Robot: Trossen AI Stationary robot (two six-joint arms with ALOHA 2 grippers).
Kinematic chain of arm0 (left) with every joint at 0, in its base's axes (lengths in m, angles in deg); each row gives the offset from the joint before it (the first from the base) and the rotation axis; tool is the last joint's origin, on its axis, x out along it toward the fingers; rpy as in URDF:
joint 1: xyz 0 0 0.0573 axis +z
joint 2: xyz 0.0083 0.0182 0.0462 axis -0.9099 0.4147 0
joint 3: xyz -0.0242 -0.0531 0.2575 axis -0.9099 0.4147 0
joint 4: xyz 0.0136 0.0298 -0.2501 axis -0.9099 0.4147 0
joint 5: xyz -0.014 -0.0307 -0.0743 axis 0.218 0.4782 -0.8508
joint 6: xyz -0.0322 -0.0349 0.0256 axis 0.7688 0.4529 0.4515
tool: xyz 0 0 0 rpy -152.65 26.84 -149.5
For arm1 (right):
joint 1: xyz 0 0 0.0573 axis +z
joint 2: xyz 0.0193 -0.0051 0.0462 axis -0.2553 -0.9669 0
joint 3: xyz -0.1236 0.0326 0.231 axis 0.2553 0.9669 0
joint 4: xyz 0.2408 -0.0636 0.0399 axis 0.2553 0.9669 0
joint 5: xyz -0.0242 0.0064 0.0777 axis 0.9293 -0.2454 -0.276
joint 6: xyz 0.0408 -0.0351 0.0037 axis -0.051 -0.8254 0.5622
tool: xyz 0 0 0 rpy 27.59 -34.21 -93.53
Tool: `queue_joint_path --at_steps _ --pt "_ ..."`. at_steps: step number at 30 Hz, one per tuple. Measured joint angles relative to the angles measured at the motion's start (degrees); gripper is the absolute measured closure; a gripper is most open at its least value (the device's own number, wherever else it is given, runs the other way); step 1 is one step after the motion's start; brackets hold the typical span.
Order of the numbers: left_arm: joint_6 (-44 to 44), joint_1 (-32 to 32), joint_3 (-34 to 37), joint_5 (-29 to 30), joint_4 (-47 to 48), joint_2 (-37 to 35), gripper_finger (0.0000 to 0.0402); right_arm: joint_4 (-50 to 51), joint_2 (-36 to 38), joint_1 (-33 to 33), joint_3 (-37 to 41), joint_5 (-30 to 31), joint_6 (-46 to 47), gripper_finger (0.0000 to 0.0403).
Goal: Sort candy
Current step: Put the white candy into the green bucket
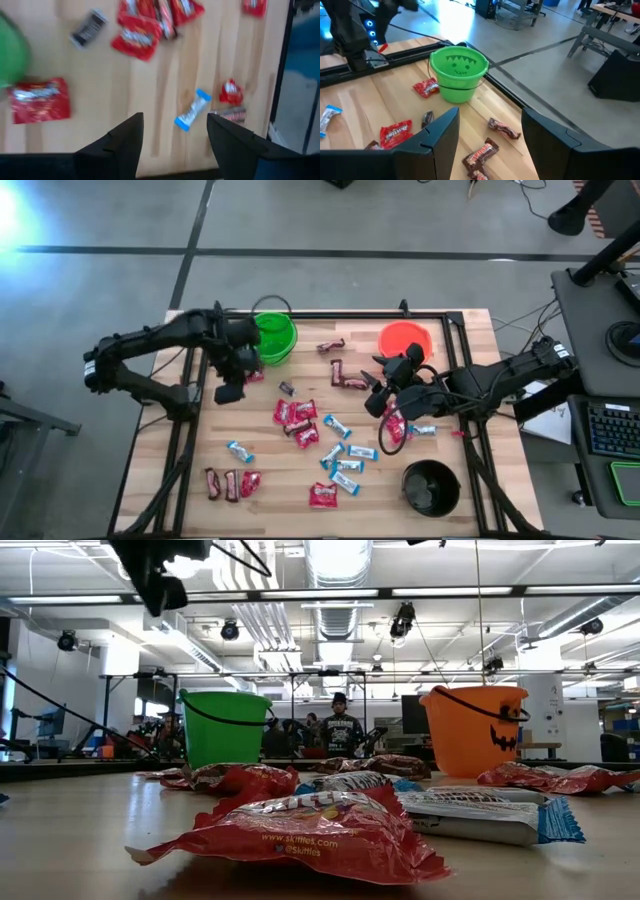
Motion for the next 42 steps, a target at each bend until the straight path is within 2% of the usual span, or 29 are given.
queue_joint_path --at_steps 6,13,17,26,33,42 --pt "1.2 -7.89 6.45 -0.02 -1.91 -0.09 0.0203 0.09 0.4 0.0 0.0 0.0 -0.35 0.0199" --pt "6.31 -17.7 14.59 -0.04 -9.3 -0.18 0.0205 0.09 0.52 0.0 0.0 0.02 -0.39 0.0199" --pt "9.96 -21.28 18.98 0.0 -13.68 -0.18 0.0205 0.07 0.52 0.0 0.0 0.0 0.44 0.0199" --pt "14.15 -24.29 27.11 0.0 -18.33 -0.18 0.0205 -0.22 0.54 0.0 0.0 0.02 0.63 0.0199" --pt "13.88 -24.66 28.11 -1.48 -19.49 -0.18 0.0205 -0.28 0.54 0.01 0.0 0.02 3.21 0.0199" --pt "12.43 -27.27 30.44 -0.56 -29.41 -0.18 0.0205 -0.28 0.56 0.0 0.0 0.02 3.63 0.0199"
